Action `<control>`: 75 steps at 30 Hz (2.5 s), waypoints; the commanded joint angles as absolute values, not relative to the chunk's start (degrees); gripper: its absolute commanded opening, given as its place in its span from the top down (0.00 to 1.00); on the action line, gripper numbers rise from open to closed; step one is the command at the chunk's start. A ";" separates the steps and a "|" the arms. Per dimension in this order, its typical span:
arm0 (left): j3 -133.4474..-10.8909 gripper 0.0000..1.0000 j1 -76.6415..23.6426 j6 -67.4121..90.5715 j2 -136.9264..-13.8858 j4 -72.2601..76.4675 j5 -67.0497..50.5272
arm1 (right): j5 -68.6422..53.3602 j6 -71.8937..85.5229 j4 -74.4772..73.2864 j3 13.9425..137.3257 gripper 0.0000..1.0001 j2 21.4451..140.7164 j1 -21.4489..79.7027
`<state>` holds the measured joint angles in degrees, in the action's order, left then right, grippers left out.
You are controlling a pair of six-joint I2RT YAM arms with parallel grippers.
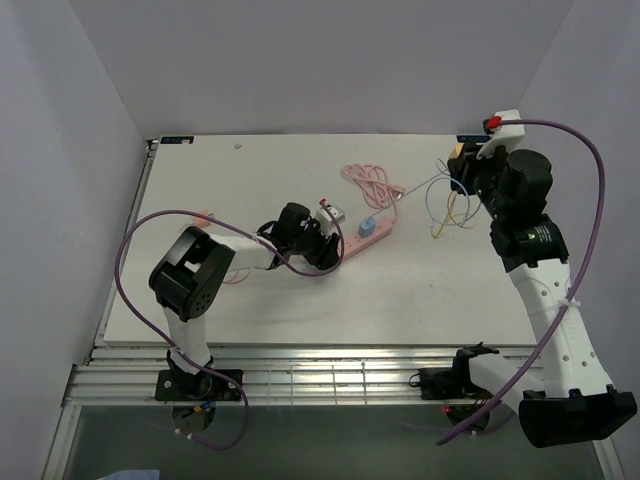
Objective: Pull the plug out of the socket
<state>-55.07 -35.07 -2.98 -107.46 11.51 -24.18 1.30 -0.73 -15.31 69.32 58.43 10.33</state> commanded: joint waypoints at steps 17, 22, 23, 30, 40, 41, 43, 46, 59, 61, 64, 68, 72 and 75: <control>-55.11 1.00 -33.22 -2.55 -109.95 3.16 -10.90 | -21.25 6.68 -8.44 62.15 0.75 72.50 -13.00; -54.93 1.00 -33.22 -2.29 -109.51 3.34 -11.16 | -24.69 3.71 -5.99 58.98 0.73 78.74 -14.33; -55.11 1.00 -33.22 -2.20 -109.51 3.08 -11.25 | -29.40 2.04 -5.98 58.63 0.69 79.79 -14.50; -54.50 1.00 -33.22 -2.29 -108.81 2.72 -11.34 | -45.08 -7.10 -7.64 58.62 0.30 87.36 -14.77; -52.73 1.00 -33.22 -1.93 -107.14 3.52 -11.25 | -34.73 -10.81 -21.69 62.92 0.08 82.19 -14.59; -52.73 1.00 -33.22 -1.85 -107.05 3.52 -11.16 | -32.11 -10.64 -23.36 64.58 0.00 80.26 -14.42; -52.73 1.00 -33.22 -1.67 -107.14 3.60 -11.16 | -30.33 -10.90 -25.74 65.21 0.07 77.62 -14.15; -52.65 1.00 -33.22 -1.58 -106.88 3.60 -11.34 | -30.59 -15.01 -23.83 63.46 0.10 70.77 -9.86; -52.74 1.00 -33.22 -2.90 -105.73 3.87 -11.25 | -14.79 -21.19 -15.83 61.79 0.10 75.93 26.08; -52.73 1.00 -33.22 -3.43 -105.56 3.61 -10.90 | -14.67 -20.05 -13.01 61.70 0.10 76.90 27.15; -52.47 1.00 -33.22 -3.52 -104.77 3.69 -11.25 | -16.43 -14.52 -9.16 58.73 0.10 77.96 28.03; -51.68 0.72 -33.22 -2.99 -102.84 4.39 -13.00 | -16.43 -10.37 0.42 50.11 0.10 75.85 29.44; -51.42 0.36 -33.22 -3.08 -101.08 5.27 -14.06 | -18.72 -12.83 6.67 44.66 0.10 74.09 29.88; -52.03 0.23 -33.22 -3.69 -100.72 5.19 -14.94 | -22.22 -17.04 5.90 44.21 0.10 72.95 29.79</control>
